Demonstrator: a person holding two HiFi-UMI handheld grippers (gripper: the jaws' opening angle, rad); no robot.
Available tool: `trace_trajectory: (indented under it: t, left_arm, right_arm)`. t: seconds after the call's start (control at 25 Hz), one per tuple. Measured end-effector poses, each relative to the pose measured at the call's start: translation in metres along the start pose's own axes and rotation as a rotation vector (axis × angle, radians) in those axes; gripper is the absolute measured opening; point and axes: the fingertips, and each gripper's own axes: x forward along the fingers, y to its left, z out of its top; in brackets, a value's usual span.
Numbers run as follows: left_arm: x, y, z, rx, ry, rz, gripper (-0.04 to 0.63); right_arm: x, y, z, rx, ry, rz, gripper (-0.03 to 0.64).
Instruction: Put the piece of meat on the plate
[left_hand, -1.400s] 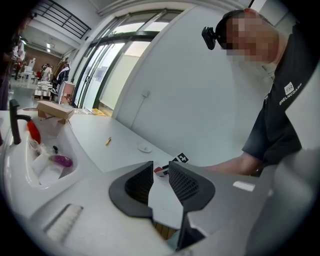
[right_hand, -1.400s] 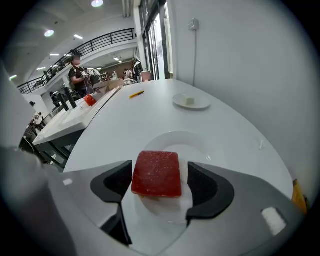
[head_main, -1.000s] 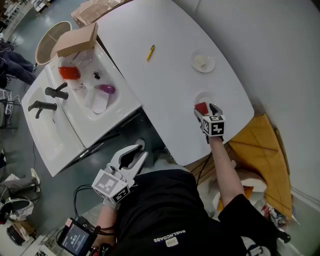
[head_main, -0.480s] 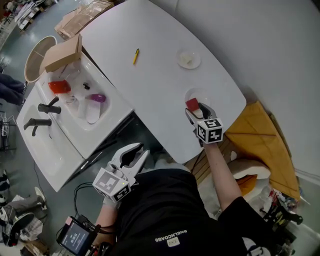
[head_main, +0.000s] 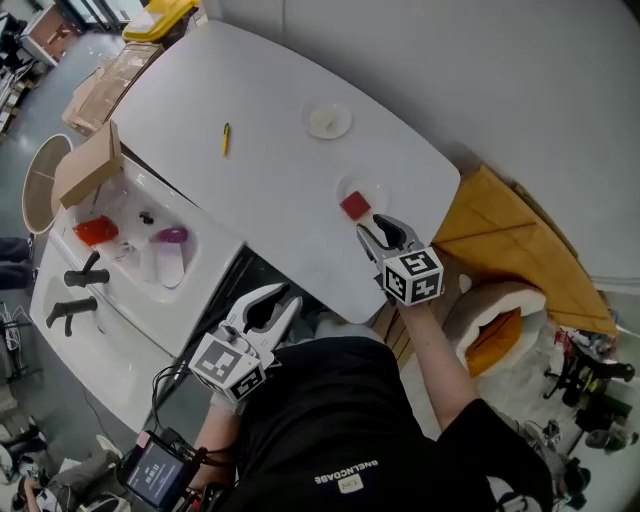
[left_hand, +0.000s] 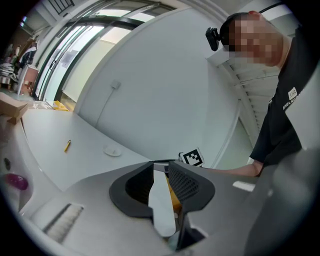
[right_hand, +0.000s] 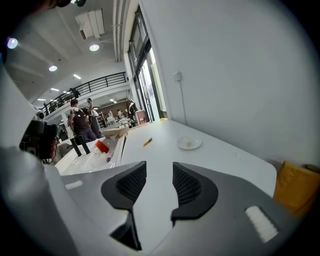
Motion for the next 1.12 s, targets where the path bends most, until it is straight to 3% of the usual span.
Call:
trace_trajectory:
  t: [0.6, 0.88, 1.12]
  left_arm:
    - [0.054, -0.026, 0.008, 0.087, 0.113, -0.337, 0.101]
    - [0.074, -0.051, -0.008, 0.132, 0.219, -0.491, 0.101]
    - [0.089, -0.082, -0.023, 0.159, 0.265, -0.58, 0.101]
  right_arm:
    - [-0.091, 0.019, 0.01, 0.13, -0.182, -0.207, 0.138]
    - [-0.137, 0.032, -0.006, 0.213, -0.258, -0.315, 0.132]
    - [-0.171, 0.043, -0.032, 0.277, -0.299, -0.371, 0.126]
